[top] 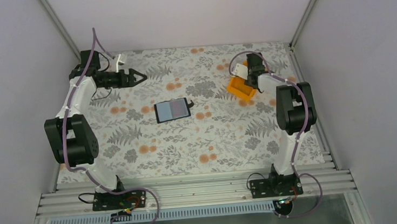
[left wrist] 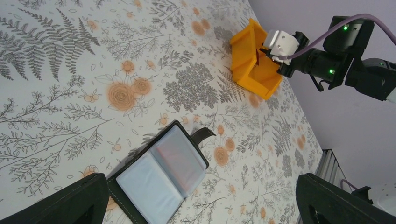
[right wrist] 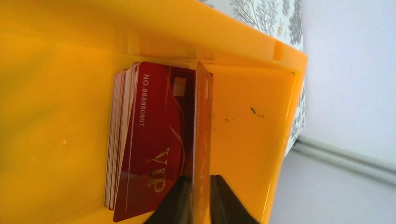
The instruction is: Take the credit cards out of the card holder
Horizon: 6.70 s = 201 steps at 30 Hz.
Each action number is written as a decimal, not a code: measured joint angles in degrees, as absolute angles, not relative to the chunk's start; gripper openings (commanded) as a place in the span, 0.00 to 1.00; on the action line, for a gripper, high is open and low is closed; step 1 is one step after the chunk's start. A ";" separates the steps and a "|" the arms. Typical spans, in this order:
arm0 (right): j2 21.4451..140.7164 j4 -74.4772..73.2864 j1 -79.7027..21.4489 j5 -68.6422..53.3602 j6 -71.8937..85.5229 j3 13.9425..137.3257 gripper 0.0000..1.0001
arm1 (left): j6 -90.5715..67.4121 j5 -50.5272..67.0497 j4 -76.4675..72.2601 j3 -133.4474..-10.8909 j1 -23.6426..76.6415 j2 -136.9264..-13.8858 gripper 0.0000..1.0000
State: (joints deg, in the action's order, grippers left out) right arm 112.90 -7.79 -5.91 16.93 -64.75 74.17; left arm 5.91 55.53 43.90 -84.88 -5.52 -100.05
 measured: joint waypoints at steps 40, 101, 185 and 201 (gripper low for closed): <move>94.15 -9.56 -8.99 -15.81 -8.34 92.73 0.68 | 20.25 40.97 48.64 -79.96 -1.78 -100.16 0.88; 126.02 -22.65 -37.43 -18.55 20.47 91.64 0.40 | 18.31 40.75 37.78 -66.41 1.72 -110.63 0.56; 108.71 -25.61 -32.91 -26.89 19.09 93.80 0.04 | 26.41 50.54 37.52 -77.43 3.90 -92.40 0.90; 126.48 -60.82 -37.34 7.18 14.92 114.34 0.04 | 15.29 50.33 31.48 -72.84 5.52 -104.73 0.89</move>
State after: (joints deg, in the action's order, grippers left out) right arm 126.48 -60.82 -37.34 7.18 14.92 114.34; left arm 15.29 50.33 31.48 -72.84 5.52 -104.73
